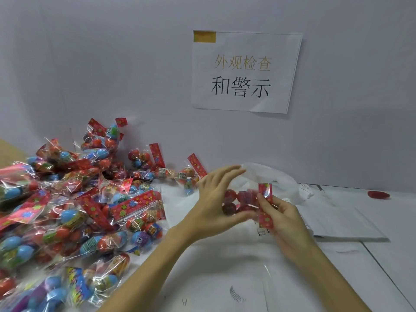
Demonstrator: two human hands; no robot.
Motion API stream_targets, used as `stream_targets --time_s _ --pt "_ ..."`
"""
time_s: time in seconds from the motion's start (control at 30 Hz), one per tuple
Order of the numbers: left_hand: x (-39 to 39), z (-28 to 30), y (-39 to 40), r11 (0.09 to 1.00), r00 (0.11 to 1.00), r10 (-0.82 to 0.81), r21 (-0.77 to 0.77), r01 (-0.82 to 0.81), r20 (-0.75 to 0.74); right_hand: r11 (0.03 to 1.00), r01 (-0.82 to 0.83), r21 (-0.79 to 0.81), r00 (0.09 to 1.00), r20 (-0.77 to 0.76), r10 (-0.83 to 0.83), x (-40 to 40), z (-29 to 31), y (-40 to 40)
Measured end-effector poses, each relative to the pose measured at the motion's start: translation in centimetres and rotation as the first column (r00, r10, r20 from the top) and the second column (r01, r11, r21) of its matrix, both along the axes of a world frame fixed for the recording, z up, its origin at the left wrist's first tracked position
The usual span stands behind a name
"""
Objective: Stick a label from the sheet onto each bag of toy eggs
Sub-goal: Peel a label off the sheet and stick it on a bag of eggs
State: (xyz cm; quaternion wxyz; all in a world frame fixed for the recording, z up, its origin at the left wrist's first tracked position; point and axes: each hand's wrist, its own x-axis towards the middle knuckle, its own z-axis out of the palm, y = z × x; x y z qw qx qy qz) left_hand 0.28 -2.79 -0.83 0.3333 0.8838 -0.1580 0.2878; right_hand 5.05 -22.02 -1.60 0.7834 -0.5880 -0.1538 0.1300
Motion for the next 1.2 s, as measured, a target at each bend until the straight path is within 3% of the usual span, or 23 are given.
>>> stream_targets --time_s 0.07,0.13,0.27,0.4,0.5,0.63,0.8,0.87,1.0,1.2 --pt "-0.1 0.4 0.1 0.963 0.988 0.036 -0.259 -0.075 -0.152 0.999 0.044 0.006 0.999 0.002 -0.044 0.3 -0.1 -0.1" --pt "0.2 0.8 0.7 0.866 0.957 -0.01 -0.481 -0.137 -0.289 0.996 0.085 0.023 0.996 -0.007 -0.085 0.5 -0.1 -0.2" --pt "0.4 0.9 1.3 0.69 0.924 -0.143 -0.705 -0.163 -0.354 0.997 0.08 -0.013 0.996 0.037 -0.079 0.1 0.4 0.1" --pt "0.1 0.9 0.7 0.616 0.906 -0.224 -0.773 -0.154 -0.359 0.986 0.122 -0.112 0.992 0.037 -0.119 -0.1 0.6 0.0" --pt "0.0 1.3 0.6 0.557 0.901 -0.272 -0.818 -0.139 -0.339 0.997 0.053 -0.052 0.997 -0.044 -0.055 0.2 1.1 -0.7" --pt "0.0 1.3 -0.2 0.517 0.927 -0.188 -0.835 -0.188 -0.325 1.0 -0.005 0.025 0.992 -0.127 0.009 0.5 1.0 -0.7" --pt "0.1 1.2 0.3 0.43 0.909 -0.186 -0.862 -0.267 -0.374 0.998 -0.044 0.039 0.997 -0.067 0.046 0.1 0.9 -0.7" --pt "0.2 1.3 0.4 0.438 0.87 -0.269 -0.857 -0.272 -0.414 1.0 0.028 0.012 0.999 -0.046 -0.027 0.2 0.9 -0.6" --pt "0.0 1.2 -0.3 0.573 0.809 -0.372 -0.798 -0.186 -0.456 0.994 0.045 -0.103 0.999 0.017 -0.043 0.1 0.8 -0.4" --pt "0.2 0.7 -0.6 0.476 0.879 -0.28 -0.851 -0.222 -0.387 0.992 0.014 -0.122 1.0 0.017 -0.012 -0.1 0.6 -0.2"
